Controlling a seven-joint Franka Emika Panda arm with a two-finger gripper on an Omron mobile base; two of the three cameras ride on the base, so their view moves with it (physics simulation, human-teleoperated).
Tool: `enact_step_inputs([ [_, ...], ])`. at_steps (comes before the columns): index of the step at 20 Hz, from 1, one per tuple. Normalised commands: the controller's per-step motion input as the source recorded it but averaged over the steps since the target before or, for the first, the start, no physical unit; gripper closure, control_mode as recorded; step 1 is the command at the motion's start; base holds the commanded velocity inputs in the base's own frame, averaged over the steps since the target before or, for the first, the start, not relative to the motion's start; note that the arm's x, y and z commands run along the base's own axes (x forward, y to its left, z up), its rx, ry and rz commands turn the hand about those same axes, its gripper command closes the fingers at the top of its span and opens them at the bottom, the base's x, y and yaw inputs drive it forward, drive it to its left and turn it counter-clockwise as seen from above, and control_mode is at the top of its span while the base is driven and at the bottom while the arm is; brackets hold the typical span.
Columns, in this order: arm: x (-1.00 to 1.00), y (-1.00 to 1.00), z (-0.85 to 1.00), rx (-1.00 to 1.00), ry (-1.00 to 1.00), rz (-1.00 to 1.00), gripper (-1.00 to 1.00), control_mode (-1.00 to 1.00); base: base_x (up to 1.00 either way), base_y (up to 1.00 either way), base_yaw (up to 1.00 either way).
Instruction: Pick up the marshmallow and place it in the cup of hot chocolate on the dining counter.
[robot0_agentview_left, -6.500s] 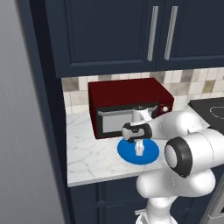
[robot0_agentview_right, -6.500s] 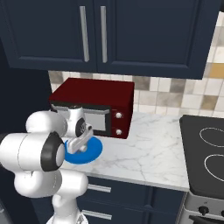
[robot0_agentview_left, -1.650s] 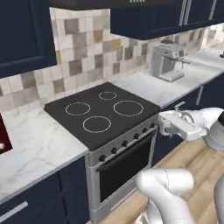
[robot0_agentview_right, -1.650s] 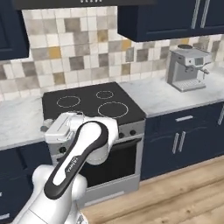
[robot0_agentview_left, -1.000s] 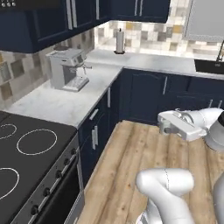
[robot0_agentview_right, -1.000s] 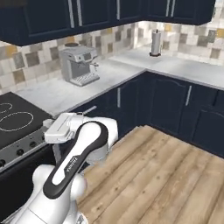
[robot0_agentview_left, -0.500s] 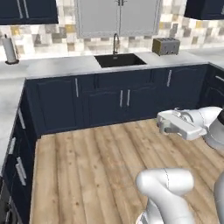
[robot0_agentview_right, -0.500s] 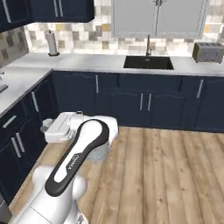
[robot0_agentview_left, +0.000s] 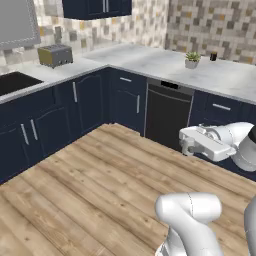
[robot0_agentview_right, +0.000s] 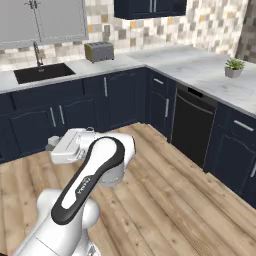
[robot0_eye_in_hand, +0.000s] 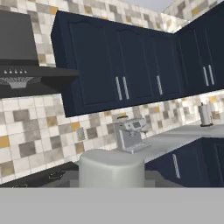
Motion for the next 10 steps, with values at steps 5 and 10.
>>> enact_step_inputs([
  [5,0.0,0.0,0.0,0.0,0.0,0.0,1.0,1.0,0.0,-0.03,-0.93],
  [10,0.0,0.0,0.0,0.0,0.0,0.0,1.0,1.0,0.11,-0.63,-0.71],
])
